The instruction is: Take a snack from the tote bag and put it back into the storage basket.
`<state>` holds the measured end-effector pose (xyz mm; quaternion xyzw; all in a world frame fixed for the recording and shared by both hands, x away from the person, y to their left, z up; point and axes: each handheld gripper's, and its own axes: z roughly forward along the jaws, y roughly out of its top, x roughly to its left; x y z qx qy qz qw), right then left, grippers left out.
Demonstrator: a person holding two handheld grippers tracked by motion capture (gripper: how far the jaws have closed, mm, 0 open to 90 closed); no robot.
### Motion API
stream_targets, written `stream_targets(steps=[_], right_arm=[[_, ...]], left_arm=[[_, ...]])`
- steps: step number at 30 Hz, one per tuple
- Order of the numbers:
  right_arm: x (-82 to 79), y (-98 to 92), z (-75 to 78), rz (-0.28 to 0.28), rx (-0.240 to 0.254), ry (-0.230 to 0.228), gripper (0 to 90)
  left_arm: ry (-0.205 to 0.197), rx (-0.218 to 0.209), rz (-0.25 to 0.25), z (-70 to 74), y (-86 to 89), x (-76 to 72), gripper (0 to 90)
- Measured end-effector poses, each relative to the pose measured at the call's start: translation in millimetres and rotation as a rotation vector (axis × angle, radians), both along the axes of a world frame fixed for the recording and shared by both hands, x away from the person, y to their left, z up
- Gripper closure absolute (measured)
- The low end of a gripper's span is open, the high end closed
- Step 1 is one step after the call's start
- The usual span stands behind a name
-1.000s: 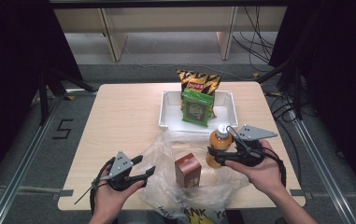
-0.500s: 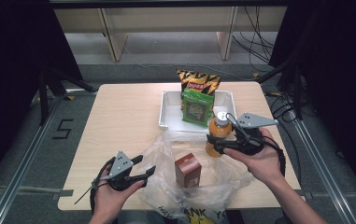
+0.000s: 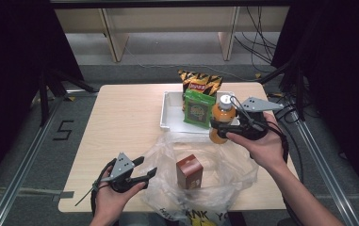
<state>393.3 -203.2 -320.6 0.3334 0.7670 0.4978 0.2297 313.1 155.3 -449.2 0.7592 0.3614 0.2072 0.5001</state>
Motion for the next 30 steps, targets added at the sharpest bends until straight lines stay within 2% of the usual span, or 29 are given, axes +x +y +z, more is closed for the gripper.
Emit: stream_targets(steps=[2, 3, 5, 10, 11, 15, 16, 17, 18, 19, 20, 21, 22, 24, 25, 26, 28, 30], right_arm=[[2.0, 0.4, 0.5, -0.005, -0.003, 0.018, 33.2], [4.9, 1.0, 1.1, -0.018, 0.006, 0.017, 33.2], [10.3, -0.3, 1.9, -0.004, -0.013, 0.002, 33.1], [20.5, 2.5, 4.2, -0.047, 0.0, 0.009, 33.2], [22.4, 1.6, 5.0, -0.042, -0.014, 0.008, 33.2], [34.8, 1.5, 3.7, -0.058, 0.004, 0.01, 33.2], [37.0, -0.3, 3.2, -0.064, -0.02, 0.019, 33.1], [39.0, 1.0, 1.4, -0.071, -0.005, 0.02, 33.1], [43.2, 0.3, 0.2, -0.068, -0.014, 0.027, 33.1], [46.2, -0.5, -0.9, -0.079, -0.029, 0.005, 33.1], [48.7, 0.6, -2.7, -0.084, -0.014, 0.04, 33.1], [51.8, 1.1, -4.1, -0.102, -0.019, 0.019, 33.1], [53.6, 2.4, -6.0, -0.116, -0.01, 0.054, 33.1], [58.4, 2.5, -10.4, -0.116, -0.032, 0.048, 33.1], [61.5, 3.2, -12.6, -0.123, -0.03, 0.028, 33.1], [63.2, 3.9, -14.8, -0.135, -0.034, 0.051, 33.1], [67.1, 3.4, -19.2, -0.133, -0.039, 0.058, 33.1], [70.8, 4.7, -24.5, -0.154, -0.03, 0.063, 33.1]], left_arm=[[-0.001, 0.0, 0.001, 0.1, 0.3, 0.2, 38.1], [-0.002, 0.002, 0.001, 0.1, 0.5, 0.4, 38.1], [-0.002, 0.002, 0.0, -0.1, 0.6, 0.4, 38.1], [0.003, 0.007, 0.004, -0.1, 0.5, 0.0, 38.1], [0.004, 0.003, 0.006, -0.5, 0.4, 0.2, 38.1], [0.001, -0.001, 0.001, -1.1, 0.3, 0.8, 38.0], [0.002, -0.003, 0.001, -1.2, 0.2, 0.7, 38.1], [0.002, 0.002, 0.002, -0.9, 0.5, 0.4, 38.1], [0.005, 0.0, 0.005, -0.9, 0.4, 0.2, 38.1], [0.005, 0.003, 0.005, -0.7, 0.7, 0.1, 38.1], [0.007, 0.002, 0.006, -0.8, 0.7, 0.1, 38.1], [0.007, 0.001, 0.007, -1.0, 0.8, 0.2, 38.1], [0.007, 0.001, 0.006, -1.1, 0.9, 0.3, 38.1], [0.007, 0.002, 0.006, -1.1, 1.1, 0.3, 38.1], [0.007, 0.003, 0.005, -1.2, 1.2, 0.4, 38.1], [0.01, 0.0, 0.006, -1.4, 1.2, 0.3, 38.1], [0.008, 0.002, 0.006, -1.5, 1.5, 0.4, 38.1], [0.008, 0.002, 0.006, -1.5, 1.5, 0.4, 38.1]])
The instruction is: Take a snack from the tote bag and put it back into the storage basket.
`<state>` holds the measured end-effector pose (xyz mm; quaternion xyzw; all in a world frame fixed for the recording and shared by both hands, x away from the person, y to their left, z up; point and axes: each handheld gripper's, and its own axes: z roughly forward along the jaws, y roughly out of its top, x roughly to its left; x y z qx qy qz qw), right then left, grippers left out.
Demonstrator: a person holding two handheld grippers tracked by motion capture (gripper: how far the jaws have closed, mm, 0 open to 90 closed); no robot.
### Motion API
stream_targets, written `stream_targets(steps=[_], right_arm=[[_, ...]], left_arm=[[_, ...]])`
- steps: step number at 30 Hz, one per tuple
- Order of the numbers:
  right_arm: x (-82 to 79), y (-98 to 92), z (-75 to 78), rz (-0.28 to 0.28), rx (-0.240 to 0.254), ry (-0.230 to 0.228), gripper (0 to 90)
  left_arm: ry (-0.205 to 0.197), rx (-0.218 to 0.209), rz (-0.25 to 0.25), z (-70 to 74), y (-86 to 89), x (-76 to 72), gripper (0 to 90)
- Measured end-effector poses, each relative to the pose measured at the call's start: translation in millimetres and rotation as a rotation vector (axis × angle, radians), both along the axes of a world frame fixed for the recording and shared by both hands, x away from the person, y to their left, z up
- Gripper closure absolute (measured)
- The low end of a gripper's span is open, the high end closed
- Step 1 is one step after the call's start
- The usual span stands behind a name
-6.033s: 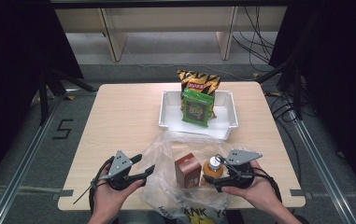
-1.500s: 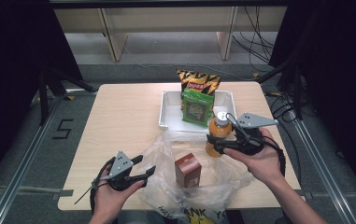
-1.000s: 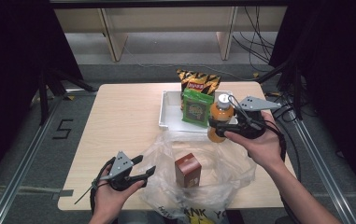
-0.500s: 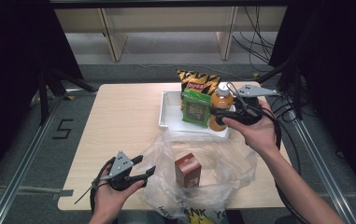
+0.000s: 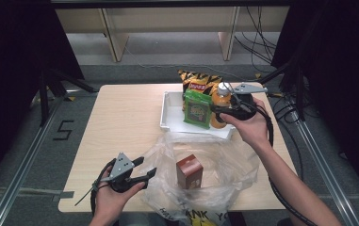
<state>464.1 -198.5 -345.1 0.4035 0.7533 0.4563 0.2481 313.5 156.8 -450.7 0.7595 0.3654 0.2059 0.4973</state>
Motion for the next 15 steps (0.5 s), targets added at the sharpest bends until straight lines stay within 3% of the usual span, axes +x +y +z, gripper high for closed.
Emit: stream_targets(steps=[2, 4, 7, 8, 9, 12, 15], right_arm=[[3.0, 0.2, -2.7, -0.013, -0.01, 0.02, 33.1], [8.2, 0.7, -8.2, -0.027, -0.012, 0.006, 33.1], [12.1, 2.1, -12.9, -0.038, -0.02, 0.031, 33.1], [14.5, 2.6, -16.1, -0.035, -0.023, 0.021, 33.1], [15.1, 3.1, -16.4, -0.043, -0.019, 0.057, 33.1], [19.4, 4.4, -22.3, -0.054, -0.025, 0.044, 33.1], [23.2, 4.9, -25.6, -0.058, -0.036, 0.07, 33.0]], left_arm=[[0.0, 0.0, 0.0, 0.1, -0.1, -0.1, 38.1], [0.0, -0.001, 0.001, 0.1, 0.0, -0.2, 38.1], [0.0, -0.001, 0.0, 0.1, 0.0, -0.2, 38.1], [-0.001, -0.001, -0.001, 0.2, -0.1, -0.2, 38.1], [0.0, -0.002, 0.0, 0.2, -0.3, -0.4, 38.0], [-0.001, -0.001, -0.003, 0.1, -0.4, -0.3, 38.1], [-0.002, -0.001, -0.003, 0.1, -0.4, -0.4, 38.1]])
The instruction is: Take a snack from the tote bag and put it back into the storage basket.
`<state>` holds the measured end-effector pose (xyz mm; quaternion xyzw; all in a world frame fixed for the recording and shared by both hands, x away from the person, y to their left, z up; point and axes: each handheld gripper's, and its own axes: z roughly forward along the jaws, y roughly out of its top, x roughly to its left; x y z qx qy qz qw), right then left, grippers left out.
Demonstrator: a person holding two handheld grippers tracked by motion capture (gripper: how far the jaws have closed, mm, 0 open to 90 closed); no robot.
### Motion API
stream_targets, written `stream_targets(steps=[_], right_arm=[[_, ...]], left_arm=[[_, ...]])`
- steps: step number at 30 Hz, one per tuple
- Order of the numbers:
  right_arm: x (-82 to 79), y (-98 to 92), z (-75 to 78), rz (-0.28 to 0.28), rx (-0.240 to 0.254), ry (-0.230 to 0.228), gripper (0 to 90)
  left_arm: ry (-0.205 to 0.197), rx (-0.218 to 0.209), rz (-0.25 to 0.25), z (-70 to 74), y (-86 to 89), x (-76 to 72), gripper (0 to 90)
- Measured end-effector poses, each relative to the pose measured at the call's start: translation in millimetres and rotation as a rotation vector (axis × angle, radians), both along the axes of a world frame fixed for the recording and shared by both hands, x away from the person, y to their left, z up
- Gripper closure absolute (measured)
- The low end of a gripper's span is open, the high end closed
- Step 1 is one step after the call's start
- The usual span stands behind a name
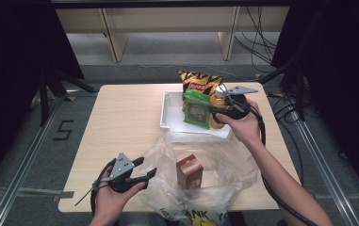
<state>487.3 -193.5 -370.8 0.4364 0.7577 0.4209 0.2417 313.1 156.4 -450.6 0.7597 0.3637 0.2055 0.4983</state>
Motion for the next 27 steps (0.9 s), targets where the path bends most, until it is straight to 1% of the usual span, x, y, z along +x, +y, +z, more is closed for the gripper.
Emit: stream_targets(steps=[1, 2, 3, 4, 7, 8, 9, 11, 12, 13, 14, 15, 16, 17, 19, 20, 21, 22, 23, 24, 25, 26, 27], right_arm=[[3.3, 0.6, -2.7, -0.001, 0.001, -0.015, 33.0], [2.3, 2.4, -2.8, -0.017, 0.016, 0.013, 33.0], [4.8, 2.0, -4.7, -0.012, 0.01, -0.013, 33.1], [5.3, 3.1, -5.1, -0.026, 0.011, 0.0, 33.0], [9.3, 2.6, -7.1, -0.025, -0.005, 0.009, 33.0], [9.5, 3.3, -7.8, -0.036, 0.0, 0.019, 33.0], [11.0, 3.1, -9.5, -0.043, 0.006, 0.006, 33.0], [12.4, 2.1, -11.9, -0.037, -0.002, 0.015, 33.0], [14.0, 0.0, -12.2, -0.029, -0.025, 0.014, 33.0], [13.6, 0.7, -12.5, -0.04, -0.012, 0.032, 33.0], [14.5, -0.3, -13.8, -0.029, -0.02, 0.03, 33.0], [14.0, 1.7, -15.8, -0.055, 0.0, 0.042, 33.0], [16.3, 0.2, -18.0, -0.049, -0.012, 0.019, 33.0], [16.4, 1.3, -19.0, -0.053, 0.001, 0.034, 33.0], [18.7, -1.1, -20.8, -0.029, -0.018, 0.026, 33.0], [19.4, -1.5, -20.5, -0.039, -0.032, 0.033, 33.0], [18.6, 0.2, -20.7, -0.053, -0.01, 0.054, 33.0], [19.2, -0.2, -21.8, -0.052, -0.017, 0.047, 33.0], [18.4, -0.1, -21.5, -0.046, -0.011, 0.068, 32.9], [19.6, 1.1, -23.8, -0.061, -0.004, 0.058, 32.9], [19.4, 1.1, -24.9, -0.056, -0.009, 0.053, 32.9], [20.7, -1.0, -25.2, -0.049, -0.031, 0.051, 32.9], [21.2, -0.4, -26.8, -0.044, -0.025, 0.06, 32.9]], left_arm=[[0.0, 0.0, 0.0, 0.1, 0.0, -0.1, 38.1], [0.001, -0.001, 0.0, 0.1, 0.0, -0.1, 38.1], [0.001, -0.001, 0.001, 0.0, 0.1, 0.0, 38.1], [0.002, 0.0, -0.001, -0.2, -0.1, 0.1, 38.1], [0.001, 0.003, -0.002, -0.2, -0.2, 0.1, 38.1], [0.001, 0.001, -0.002, -0.1, -0.2, 0.1, 38.1], [0.001, 0.0, -0.001, -0.1, -0.2, 0.1, 38.1], [-0.001, 0.001, -0.002, 0.0, -0.1, 0.1, 38.1], [0.002, -0.002, 0.0, -0.1, -0.3, -0.1, 38.1], [-0.003, 0.004, -0.004, -0.1, 0.1, 0.4, 38.1], [0.0, 0.003, -0.003, -0.3, -0.2, 0.1, 38.1], [0.003, 0.002, -0.002, -0.5, -0.4, 0.0, 38.1], [0.003, 0.002, -0.002, -0.6, -0.5, 0.1, 38.1], [0.002, 0.002, -0.003, -0.6, -0.5, 0.1, 38.1], [0.001, 0.002, -0.002, -0.4, -0.3, 0.0, 38.1], [0.001, 0.002, -0.002, -0.3, -0.1, 0.1, 38.1], [0.0, 0.003, -0.003, -0.3, 0.0, 0.2, 38.1], [0.0, 0.004, -0.003, -0.4, 0.2, 0.2, 38.1], [0.001, 0.004, -0.003, -0.5, 0.2, 0.3, 38.1], [0.0, 0.005, -0.004, -0.4, 0.1, 0.3, 38.1], [0.001, 0.004, -0.003, -0.4, 0.0, 0.2, 38.1], [0.001, 0.002, -0.002, -0.4, -0.3, 0.0, 38.1], [0.002, 0.001, -0.002, -0.4, -0.3, -0.2, 38.1]])
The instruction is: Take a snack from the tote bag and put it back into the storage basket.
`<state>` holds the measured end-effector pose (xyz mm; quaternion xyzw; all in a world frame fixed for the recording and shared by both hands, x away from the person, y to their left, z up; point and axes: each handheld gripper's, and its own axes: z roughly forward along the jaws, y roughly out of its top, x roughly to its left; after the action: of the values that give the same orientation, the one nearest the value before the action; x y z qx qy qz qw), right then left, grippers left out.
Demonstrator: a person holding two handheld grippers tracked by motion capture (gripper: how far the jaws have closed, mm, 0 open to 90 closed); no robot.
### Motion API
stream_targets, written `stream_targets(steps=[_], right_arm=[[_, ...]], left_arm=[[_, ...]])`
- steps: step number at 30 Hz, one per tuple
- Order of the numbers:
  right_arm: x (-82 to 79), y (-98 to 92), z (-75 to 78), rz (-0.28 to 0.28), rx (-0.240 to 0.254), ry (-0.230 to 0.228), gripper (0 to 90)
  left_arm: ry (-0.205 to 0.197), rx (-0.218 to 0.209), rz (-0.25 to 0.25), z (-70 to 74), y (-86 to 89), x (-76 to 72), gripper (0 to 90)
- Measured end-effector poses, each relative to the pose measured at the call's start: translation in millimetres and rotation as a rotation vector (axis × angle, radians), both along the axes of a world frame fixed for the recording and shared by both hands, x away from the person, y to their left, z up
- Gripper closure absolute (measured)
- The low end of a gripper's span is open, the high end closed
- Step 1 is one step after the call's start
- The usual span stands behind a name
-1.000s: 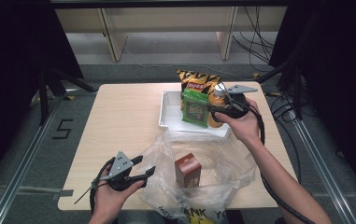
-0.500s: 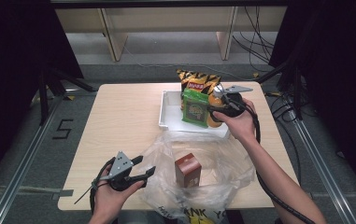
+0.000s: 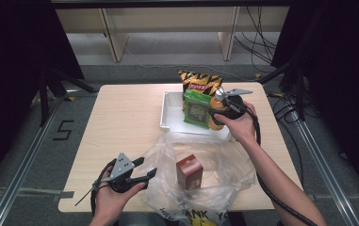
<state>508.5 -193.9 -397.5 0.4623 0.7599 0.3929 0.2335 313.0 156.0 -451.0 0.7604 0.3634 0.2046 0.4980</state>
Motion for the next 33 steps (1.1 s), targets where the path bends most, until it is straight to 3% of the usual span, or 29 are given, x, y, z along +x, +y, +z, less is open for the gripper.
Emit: stream_targets(steps=[1, 2, 3, 4, 6, 7, 11, 21, 23, 24, 25, 27, 30, 31, 33], right_arm=[[-0.7, 2.0, -1.4, -0.027, 0.018, 0.013, 32.9], [1.5, -1.2, -3.5, 0.007, 0.002, -0.002, 32.9], [0.2, 0.0, -3.9, -0.023, 0.002, 0.015, 32.9], [1.0, -1.3, -4.6, -0.007, -0.004, 0.014, 32.9], [3.6, -2.2, -9.4, -0.004, -0.02, -0.017, 32.9], [2.6, -0.3, -10.4, -0.032, -0.008, -0.008, 32.9], [2.2, 1.5, -10.0, -0.042, 0.017, 0.035, 32.9], [7.1, -2.9, -14.8, -0.019, -0.018, 0.005, 32.8], [5.1, -0.7, -14.9, -0.044, 0.007, 0.038, 32.9], [5.8, -1.4, -16.9, -0.04, -0.014, 0.025, 32.9], [7.5, -1.0, -19.0, -0.049, -0.004, 0.006, 32.9], [6.3, -1.2, -19.9, -0.047, -0.01, 0.034, 32.9], [7.8, -2.2, -22.0, -0.041, -0.011, 0.031, 32.9], [9.2, -3.3, -23.7, -0.037, -0.036, 0.018, 32.9], [8.8, -2.4, -24.0, -0.043, -0.026, 0.034, 32.9]], left_arm=[[0.001, 0.0, 0.0, 0.1, -0.1, -0.2, 38.1], [0.001, 0.001, 0.003, 0.1, -0.2, -0.4, 38.1], [0.0, 0.001, 0.002, 0.1, -0.1, -0.4, 38.1], [0.001, 0.001, 0.002, -0.1, -0.2, -0.3, 38.1], [0.002, 0.002, -0.002, -0.7, -0.1, 0.1, 38.1], [0.002, 0.0, -0.004, -0.9, -0.2, 0.3, 38.1], [0.002, 0.0, -0.003, -0.8, -0.6, 0.0, 38.1], [0.002, -0.004, -0.007, -1.2, -0.5, 0.2, 38.1], [0.002, -0.004, -0.007, -1.2, -0.4, 0.1, 38.1], [0.002, -0.003, -0.007, -1.2, -0.5, 0.1, 38.1], [0.002, -0.005, -0.007, -1.2, -0.6, 0.1, 38.1], [0.002, -0.004, -0.008, -1.3, -0.7, 0.2, 38.1], [0.001, 0.007, -0.009, -1.3, -0.5, 0.1, 38.1], [0.002, 0.006, -0.009, -1.5, -0.8, 0.0, 38.1], [0.003, -0.001, -0.01, -2.0, -1.7, -0.1, 38.1]])
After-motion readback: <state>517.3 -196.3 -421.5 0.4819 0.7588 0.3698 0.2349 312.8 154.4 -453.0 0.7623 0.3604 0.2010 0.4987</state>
